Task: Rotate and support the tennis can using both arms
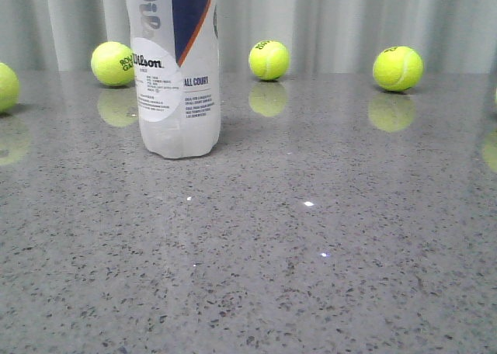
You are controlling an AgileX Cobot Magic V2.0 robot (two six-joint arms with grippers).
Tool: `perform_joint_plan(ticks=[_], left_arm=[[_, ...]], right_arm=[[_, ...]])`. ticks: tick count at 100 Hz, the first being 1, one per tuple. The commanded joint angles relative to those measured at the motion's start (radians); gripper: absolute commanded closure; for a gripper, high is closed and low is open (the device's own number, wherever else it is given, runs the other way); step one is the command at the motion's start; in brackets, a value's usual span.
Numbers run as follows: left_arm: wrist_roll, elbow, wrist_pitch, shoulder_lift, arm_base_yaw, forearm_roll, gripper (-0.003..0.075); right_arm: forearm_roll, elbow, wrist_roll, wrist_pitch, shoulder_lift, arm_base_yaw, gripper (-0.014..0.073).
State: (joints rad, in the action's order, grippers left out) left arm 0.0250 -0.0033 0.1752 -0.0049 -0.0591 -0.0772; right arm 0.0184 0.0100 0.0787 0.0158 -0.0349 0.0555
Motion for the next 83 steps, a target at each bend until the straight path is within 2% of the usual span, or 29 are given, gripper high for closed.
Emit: perform_joint_plan(ticks=[1, 18, 83], left_arm=[[0.0, 0.048, -0.085, -0.039, 0.004, -0.01, 0.0741], [0.0, 0.048, -0.085, -0.039, 0.004, -0.01, 0.0741], [0.0, 0.048, -0.085, -0.039, 0.004, -0.01, 0.0741]], right_arm=[[-0.005, -0.003, 0.029, -0.026, 0.038, 0.006, 0.065], [-0.003, -0.002, 0.028, 0.019, 0.068, 0.006, 0.065], [-0.003, -0.002, 0.028, 0.026, 0.068, 0.006, 0.065]])
